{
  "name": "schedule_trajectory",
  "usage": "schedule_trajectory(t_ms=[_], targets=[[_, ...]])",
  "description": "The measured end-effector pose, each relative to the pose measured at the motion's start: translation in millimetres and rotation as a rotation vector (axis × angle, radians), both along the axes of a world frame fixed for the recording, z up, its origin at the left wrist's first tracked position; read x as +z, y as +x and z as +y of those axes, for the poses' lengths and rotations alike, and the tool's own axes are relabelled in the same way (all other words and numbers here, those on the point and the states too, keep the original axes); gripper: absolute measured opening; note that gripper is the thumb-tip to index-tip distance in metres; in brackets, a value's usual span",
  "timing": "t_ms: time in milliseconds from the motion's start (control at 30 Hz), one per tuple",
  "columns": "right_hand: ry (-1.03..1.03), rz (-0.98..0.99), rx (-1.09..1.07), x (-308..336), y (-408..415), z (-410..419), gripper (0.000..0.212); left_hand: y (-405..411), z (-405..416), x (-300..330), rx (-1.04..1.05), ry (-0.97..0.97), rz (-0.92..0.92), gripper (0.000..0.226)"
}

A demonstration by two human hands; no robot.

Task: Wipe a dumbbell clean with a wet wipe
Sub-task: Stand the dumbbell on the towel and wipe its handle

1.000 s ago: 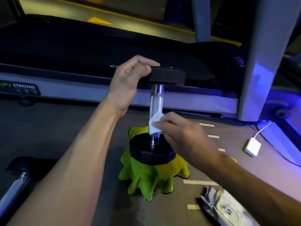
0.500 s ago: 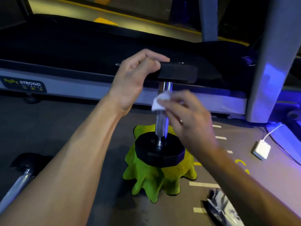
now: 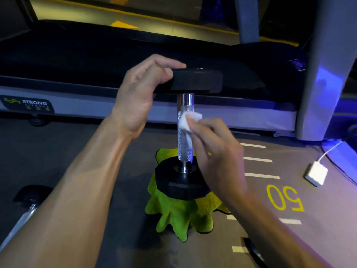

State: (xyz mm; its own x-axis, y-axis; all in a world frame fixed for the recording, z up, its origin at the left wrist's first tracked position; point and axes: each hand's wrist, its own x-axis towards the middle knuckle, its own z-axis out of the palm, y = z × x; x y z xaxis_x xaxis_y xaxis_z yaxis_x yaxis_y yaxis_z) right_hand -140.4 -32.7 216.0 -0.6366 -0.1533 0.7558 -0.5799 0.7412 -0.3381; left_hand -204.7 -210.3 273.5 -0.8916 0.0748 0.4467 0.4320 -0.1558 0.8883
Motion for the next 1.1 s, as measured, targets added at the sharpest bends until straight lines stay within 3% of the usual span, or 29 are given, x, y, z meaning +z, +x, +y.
schedule_trajectory(t_ms=[200, 267, 333, 467, 533, 667, 867, 1100], targets=[[-0.122, 0.054, 0.022, 22, -16, -2, 0.013, 4, 3, 3, -0.014, -0.034, 0.023, 0.022], [-0.035, -0.006, 0.051, 8, -6, 6, 0.017, 6, 1, 2, 0.015, -0.068, 0.039, 0.013], [0.021, -0.051, 0.049, 4, -3, 22, 0.018, 10, 1, 1, 0.059, -0.135, 0.075, 0.019], [-0.299, -0.061, -0.008, 30, -14, 30, 0.012, 16, 6, 5, 0.056, -0.188, 0.126, 0.024], [-0.327, -0.088, 0.001, 31, -11, 23, 0.011, 18, 5, 7, 0.043, -0.202, 0.133, 0.024], [-0.264, -0.109, 0.022, 15, 1, 9, 0.016, 21, 2, 8, 0.046, -0.233, 0.147, 0.024], [-0.187, 0.107, 0.006, 15, -2, -4, 0.018, 21, 0, 8, 0.033, -0.240, 0.144, 0.024], [0.059, -0.149, 0.124, -8, 20, 31, 0.014, 11, -6, 3, 0.056, -0.227, 0.129, 0.023]])
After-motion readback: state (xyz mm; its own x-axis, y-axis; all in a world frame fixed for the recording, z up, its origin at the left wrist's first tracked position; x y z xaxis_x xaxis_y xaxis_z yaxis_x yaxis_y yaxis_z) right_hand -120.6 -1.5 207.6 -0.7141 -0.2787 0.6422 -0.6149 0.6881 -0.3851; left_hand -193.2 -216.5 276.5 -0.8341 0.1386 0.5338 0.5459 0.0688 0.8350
